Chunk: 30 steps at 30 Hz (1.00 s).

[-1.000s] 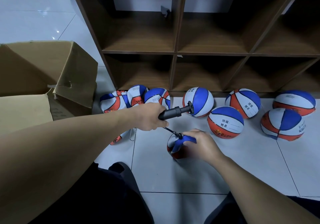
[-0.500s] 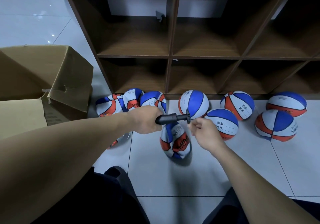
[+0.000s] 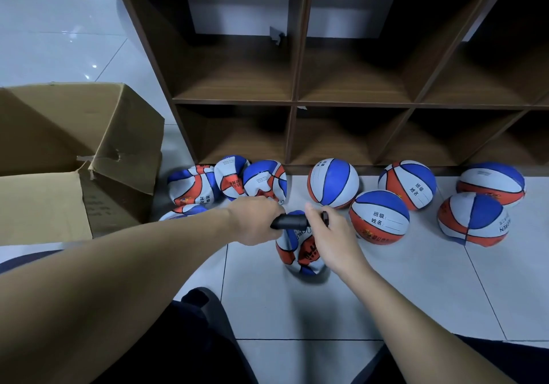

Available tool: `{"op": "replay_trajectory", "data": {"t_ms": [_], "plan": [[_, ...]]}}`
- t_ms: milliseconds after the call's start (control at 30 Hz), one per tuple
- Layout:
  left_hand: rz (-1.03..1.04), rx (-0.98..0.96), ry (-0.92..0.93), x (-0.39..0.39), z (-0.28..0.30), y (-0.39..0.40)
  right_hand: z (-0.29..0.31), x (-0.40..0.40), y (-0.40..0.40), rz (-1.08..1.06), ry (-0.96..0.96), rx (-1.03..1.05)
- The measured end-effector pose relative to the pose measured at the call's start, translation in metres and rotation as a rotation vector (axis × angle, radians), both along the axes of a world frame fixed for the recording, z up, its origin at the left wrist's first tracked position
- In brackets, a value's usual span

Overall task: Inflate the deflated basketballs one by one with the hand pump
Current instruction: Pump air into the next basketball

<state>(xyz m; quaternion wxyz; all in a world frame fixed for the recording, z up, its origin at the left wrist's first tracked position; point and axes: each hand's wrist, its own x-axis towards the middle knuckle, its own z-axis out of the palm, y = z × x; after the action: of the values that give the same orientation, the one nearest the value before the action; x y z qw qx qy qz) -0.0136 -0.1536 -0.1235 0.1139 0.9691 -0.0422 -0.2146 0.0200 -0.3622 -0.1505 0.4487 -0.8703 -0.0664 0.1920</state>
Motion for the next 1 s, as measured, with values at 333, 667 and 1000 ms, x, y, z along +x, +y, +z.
{"op": "replay_trajectory", "data": {"t_ms": [333, 667, 1000], "plan": [[0.028, 0.072, 0.008, -0.011, -0.018, 0.03, -0.013, 0.029, -0.047, -0.198, -0.005, 0.004], [0.076, 0.077, -0.047, -0.013, -0.017, -0.001, -0.001, 0.0, -0.015, -0.352, -0.01, 0.059], [0.01, 0.099, -0.051, -0.013, -0.014, -0.017, -0.015, -0.022, 0.013, -0.233, 0.051, 0.05]]}}
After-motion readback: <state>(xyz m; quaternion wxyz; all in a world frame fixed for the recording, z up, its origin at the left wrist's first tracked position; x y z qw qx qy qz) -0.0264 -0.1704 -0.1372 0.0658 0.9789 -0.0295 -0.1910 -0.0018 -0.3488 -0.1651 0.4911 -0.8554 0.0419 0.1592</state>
